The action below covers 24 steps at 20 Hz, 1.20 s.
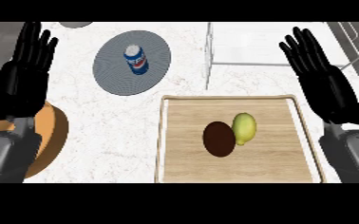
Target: Pick the cupcake from the tray and place it in the tiered shelf
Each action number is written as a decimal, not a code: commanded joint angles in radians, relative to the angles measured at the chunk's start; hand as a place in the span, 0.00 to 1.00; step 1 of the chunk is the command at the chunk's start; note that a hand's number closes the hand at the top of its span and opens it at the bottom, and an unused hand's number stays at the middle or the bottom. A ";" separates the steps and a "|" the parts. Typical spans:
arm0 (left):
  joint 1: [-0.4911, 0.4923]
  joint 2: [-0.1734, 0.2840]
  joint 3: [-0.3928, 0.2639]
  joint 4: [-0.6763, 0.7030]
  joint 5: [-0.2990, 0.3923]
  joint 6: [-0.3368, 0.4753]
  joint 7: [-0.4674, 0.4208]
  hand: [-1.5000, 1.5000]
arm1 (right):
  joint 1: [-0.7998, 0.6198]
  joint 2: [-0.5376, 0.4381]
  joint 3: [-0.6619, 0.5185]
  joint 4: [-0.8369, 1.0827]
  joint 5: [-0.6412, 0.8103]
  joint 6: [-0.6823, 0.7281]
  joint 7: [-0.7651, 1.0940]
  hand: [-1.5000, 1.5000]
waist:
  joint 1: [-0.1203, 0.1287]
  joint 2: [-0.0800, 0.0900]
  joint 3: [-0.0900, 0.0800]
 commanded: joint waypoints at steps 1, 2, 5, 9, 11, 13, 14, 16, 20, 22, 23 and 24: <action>0.040 0.000 -0.009 0.023 -0.022 -0.004 0.045 0.50 | -0.020 -0.008 -0.010 -0.001 0.028 0.035 -0.005 1.00 | -0.012 0.016 -0.018; 0.086 0.016 -0.022 0.024 -0.001 -0.014 0.105 0.50 | -0.014 -0.060 -0.043 0.048 0.026 0.079 -0.042 1.00 | -0.004 0.017 -0.017; 0.175 -0.003 -0.085 0.185 -0.011 -0.035 0.168 0.50 | -0.084 -0.136 -0.043 0.079 0.078 0.102 -0.022 1.00 | -0.003 0.029 -0.019; 0.226 -0.073 -0.168 0.239 -0.017 -0.053 0.185 0.50 | -0.040 -0.233 0.044 0.253 0.292 0.006 0.147 1.00 | 0.012 0.044 -0.022; 0.223 -0.049 -0.168 0.232 -0.020 -0.060 0.237 0.50 | -0.086 -0.204 0.017 0.398 0.240 0.115 0.063 0.00 | 0.018 0.030 -0.017; 0.274 -0.084 -0.173 0.262 -0.021 -0.086 0.172 0.50 | -0.092 -0.200 0.006 0.436 0.229 0.205 -0.031 0.00 | 0.009 0.024 -0.017; 0.268 -0.065 -0.171 0.173 -0.027 -0.055 0.240 0.50 | -0.098 -0.180 0.016 0.465 0.259 0.225 -0.089 0.00 | 0.009 0.020 -0.017; 0.265 -0.052 -0.141 0.231 -0.015 -0.090 0.212 0.50 | -0.116 -0.225 0.036 0.434 0.272 0.320 -0.103 0.00 | 0.002 0.020 -0.018; 0.231 -0.068 -0.126 0.281 -0.022 -0.083 0.231 0.50 | -0.143 -0.273 0.061 0.380 0.272 0.466 -0.079 0.00 | -0.010 0.017 -0.019; 0.263 -0.104 -0.165 0.240 -0.051 -0.054 0.226 0.50 | -0.188 -0.289 0.062 0.285 0.226 0.507 0.046 0.00 | -0.013 0.013 -0.019; 0.238 -0.099 -0.159 0.216 -0.057 -0.032 0.270 0.50 | -0.094 -0.313 0.059 0.202 0.228 0.513 0.028 0.00 | -0.026 0.011 -0.019; 0.216 -0.075 -0.124 0.235 -0.034 -0.057 0.271 0.50 | -0.102 -0.318 0.080 0.157 0.221 0.533 0.077 0.00 | -0.028 0.011 -0.019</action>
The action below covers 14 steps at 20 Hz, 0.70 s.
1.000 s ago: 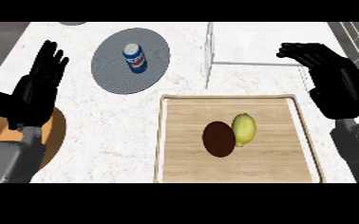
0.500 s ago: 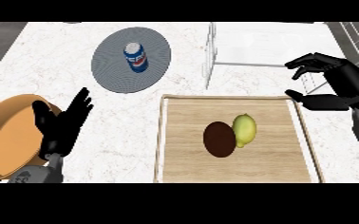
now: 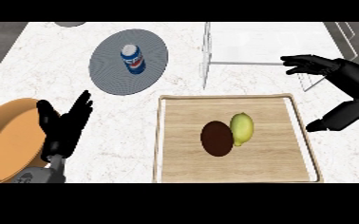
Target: Pick the cupcake from the tray and place it in the tiered shelf
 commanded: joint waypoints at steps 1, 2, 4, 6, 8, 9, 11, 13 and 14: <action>0.012 0.010 0.027 0.041 0.012 -0.044 -0.011 0.50 | 0.026 -0.017 0.043 -0.168 -0.005 0.052 0.134 0.00 | -0.012 0.003 -0.005; -0.012 0.004 0.028 0.067 0.014 -0.042 0.007 0.50 | -0.030 -0.036 0.037 -0.170 -0.031 0.078 0.209 0.00 | -0.010 0.004 -0.006; 0.016 0.004 0.020 0.060 -0.006 -0.036 -0.004 0.50 | -0.006 -0.054 0.043 -0.280 -0.017 0.041 0.287 0.00 | -0.014 0.002 -0.006; 0.038 -0.009 0.012 0.047 -0.014 -0.028 -0.013 0.50 | -0.030 -0.013 0.083 -0.365 -0.035 -0.007 0.441 0.00 | -0.011 0.001 -0.006; 0.045 -0.043 -0.011 0.005 -0.028 0.017 0.021 0.50 | -0.023 -0.022 0.073 -0.443 -0.056 -0.059 0.568 0.00 | -0.015 -0.002 -0.006; 0.043 -0.015 0.023 0.042 -0.012 -0.034 -0.024 0.50 | -0.069 -0.003 0.077 -0.448 -0.049 -0.079 0.627 0.00 | -0.007 0.002 -0.006; 0.035 -0.031 0.017 0.074 -0.027 -0.033 -0.040 0.50 | -0.071 0.082 0.138 -0.502 0.013 -0.173 0.716 0.00 | -0.006 0.004 -0.006; 0.030 0.017 0.043 0.006 0.011 -0.067 0.026 0.50 | -0.105 0.148 0.203 -0.523 0.081 -0.241 0.819 0.00 | 0.006 0.003 -0.005; 0.008 -0.023 0.025 0.024 -0.024 -0.016 0.036 0.50 | -0.040 0.078 0.158 -0.595 0.079 -0.202 0.812 0.00 | -0.011 0.003 -0.004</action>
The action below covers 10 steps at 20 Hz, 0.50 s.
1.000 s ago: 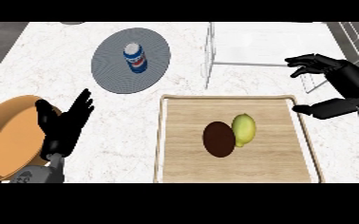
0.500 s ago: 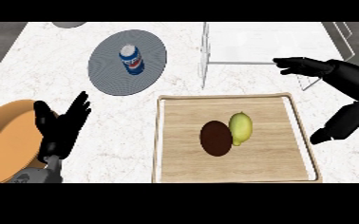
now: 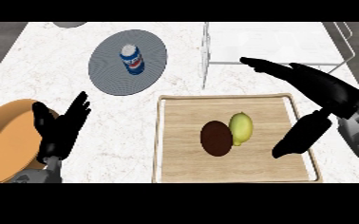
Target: Pick the cupcake from the tray and place it in the tiered shelf
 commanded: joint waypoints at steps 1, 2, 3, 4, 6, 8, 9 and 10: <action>-0.022 0.020 0.025 0.006 0.029 -0.034 0.063 0.50 | -0.052 0.073 0.078 -0.082 0.100 -0.082 0.202 0.00 | 0.006 0.007 -0.006; -0.054 0.002 0.030 0.072 0.017 -0.029 0.040 0.50 | -0.042 0.116 0.126 -0.088 0.167 -0.118 0.212 0.00 | 0.003 0.009 -0.006; -0.023 -0.032 -0.019 0.022 -0.021 0.008 0.040 0.50 | -0.106 0.167 0.152 -0.012 0.184 -0.117 0.254 0.00 | 0.017 0.011 -0.006; -0.054 -0.042 -0.013 0.083 -0.035 0.005 0.035 0.50 | -0.058 0.128 0.114 -0.105 0.145 -0.088 0.302 0.00 | -0.001 0.009 -0.005; -0.002 -0.035 0.001 0.044 -0.033 -0.008 0.008 0.50 | -0.074 0.175 0.146 -0.058 0.181 -0.075 0.344 0.00 | 0.009 0.010 -0.005; -0.012 -0.016 0.024 -0.005 -0.006 -0.022 0.066 0.50 | -0.078 0.177 0.157 -0.070 0.194 -0.032 0.381 0.00 | 0.009 0.009 -0.005; 0.010 -0.019 0.013 -0.006 -0.029 -0.004 0.069 0.50 | -0.030 0.190 0.203 -0.131 0.235 -0.050 0.394 0.00 | 0.006 0.008 -0.005; 0.017 -0.012 0.020 0.000 -0.016 -0.037 0.055 0.50 | -0.079 0.209 0.200 -0.071 0.231 -0.011 0.392 0.00 | 0.011 0.009 -0.005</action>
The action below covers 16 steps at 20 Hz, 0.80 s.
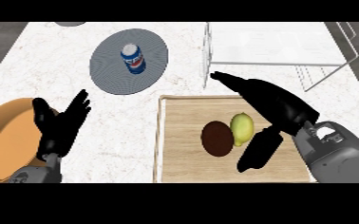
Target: Pick the cupcake from the tray and place it in the tiered shelf
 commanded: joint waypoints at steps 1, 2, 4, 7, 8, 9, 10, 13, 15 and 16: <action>0.003 0.004 0.022 0.036 0.009 -0.046 0.023 0.50 | 0.011 0.059 0.038 0.036 0.102 0.035 -0.005 0.00 | 0.001 0.006 -0.004; 0.009 -0.049 -0.012 0.006 -0.032 0.017 0.018 0.50 | 0.041 0.057 0.045 -0.003 0.105 0.050 0.022 0.00 | -0.002 0.005 -0.004; -0.004 -0.046 0.000 0.036 -0.032 -0.002 0.016 0.50 | 0.007 0.066 0.022 0.007 0.096 0.086 0.085 0.00 | -0.001 0.005 -0.004; 0.040 -0.021 0.012 -0.043 -0.030 -0.007 0.049 0.50 | 0.110 0.110 0.108 -0.075 0.207 0.029 0.151 0.00 | -0.002 0.002 -0.004; 0.044 -0.037 0.020 0.017 -0.055 -0.026 -0.022 0.50 | 0.100 0.096 0.030 -0.022 0.215 0.059 0.076 0.00 | -0.002 0.005 -0.004; 0.041 -0.013 0.050 0.012 -0.026 -0.052 0.003 0.50 | 0.084 0.111 0.028 -0.026 0.228 0.065 0.106 0.00 | -0.001 0.004 -0.004; 0.030 -0.086 -0.002 0.015 -0.064 0.005 -0.007 0.50 | 0.086 0.110 0.043 -0.015 0.259 0.065 0.092 0.00 | -0.002 0.005 -0.004; 0.044 -0.050 0.038 0.017 -0.054 -0.037 0.000 0.50 | 0.205 0.062 0.041 -0.111 0.291 0.094 0.055 0.00 | -0.006 0.004 -0.004; 0.041 -0.055 0.039 0.023 -0.051 -0.060 0.006 0.50 | 0.146 0.140 0.047 0.031 0.367 0.063 0.012 0.00 | 0.000 0.006 -0.004; 0.070 -0.058 0.042 -0.008 -0.055 -0.059 -0.002 0.50 | 0.131 0.185 0.059 0.043 0.390 0.054 0.031 0.00 | 0.002 0.005 -0.004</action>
